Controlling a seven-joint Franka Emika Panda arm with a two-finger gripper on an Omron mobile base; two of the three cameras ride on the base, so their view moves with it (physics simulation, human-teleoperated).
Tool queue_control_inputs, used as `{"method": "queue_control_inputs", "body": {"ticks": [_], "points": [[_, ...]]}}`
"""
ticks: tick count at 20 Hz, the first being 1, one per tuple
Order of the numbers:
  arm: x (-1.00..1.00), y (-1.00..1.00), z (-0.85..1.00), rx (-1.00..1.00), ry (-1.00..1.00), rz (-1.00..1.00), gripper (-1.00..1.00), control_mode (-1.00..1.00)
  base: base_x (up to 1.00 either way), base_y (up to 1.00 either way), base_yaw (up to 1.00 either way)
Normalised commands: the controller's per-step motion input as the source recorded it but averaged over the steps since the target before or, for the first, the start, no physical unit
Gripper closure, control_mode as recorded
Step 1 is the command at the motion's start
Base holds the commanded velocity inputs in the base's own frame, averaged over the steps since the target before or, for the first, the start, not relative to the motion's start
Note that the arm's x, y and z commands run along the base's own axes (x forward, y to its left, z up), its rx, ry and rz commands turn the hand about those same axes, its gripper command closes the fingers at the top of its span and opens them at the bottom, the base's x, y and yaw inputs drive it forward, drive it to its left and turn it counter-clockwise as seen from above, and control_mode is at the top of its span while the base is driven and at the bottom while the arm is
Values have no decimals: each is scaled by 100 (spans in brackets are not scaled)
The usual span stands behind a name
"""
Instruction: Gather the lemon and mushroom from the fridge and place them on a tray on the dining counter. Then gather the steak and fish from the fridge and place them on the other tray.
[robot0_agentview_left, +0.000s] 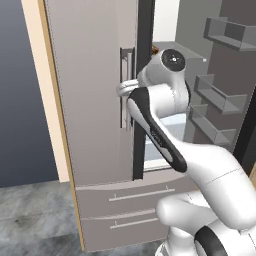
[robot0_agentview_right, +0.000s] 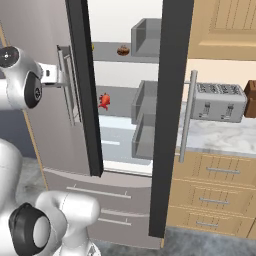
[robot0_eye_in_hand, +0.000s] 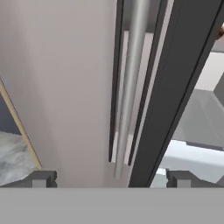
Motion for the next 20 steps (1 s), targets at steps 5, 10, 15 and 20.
{"method": "queue_control_inputs", "body": {"ticks": [5, 10, 15, 20], "points": [[4, 0, 0, 0, 0, -14, -100, -100, 0, 0, 0], [17, -19, 0, 0, 0, 0, -100, -100, 0, 0, 0], [33, -16, 0, 0, 0, 2, -100, -100, 0, 0, 0], [46, 9, -3, 0, 2, 0, -100, -100, 0, 0, 0]]}}
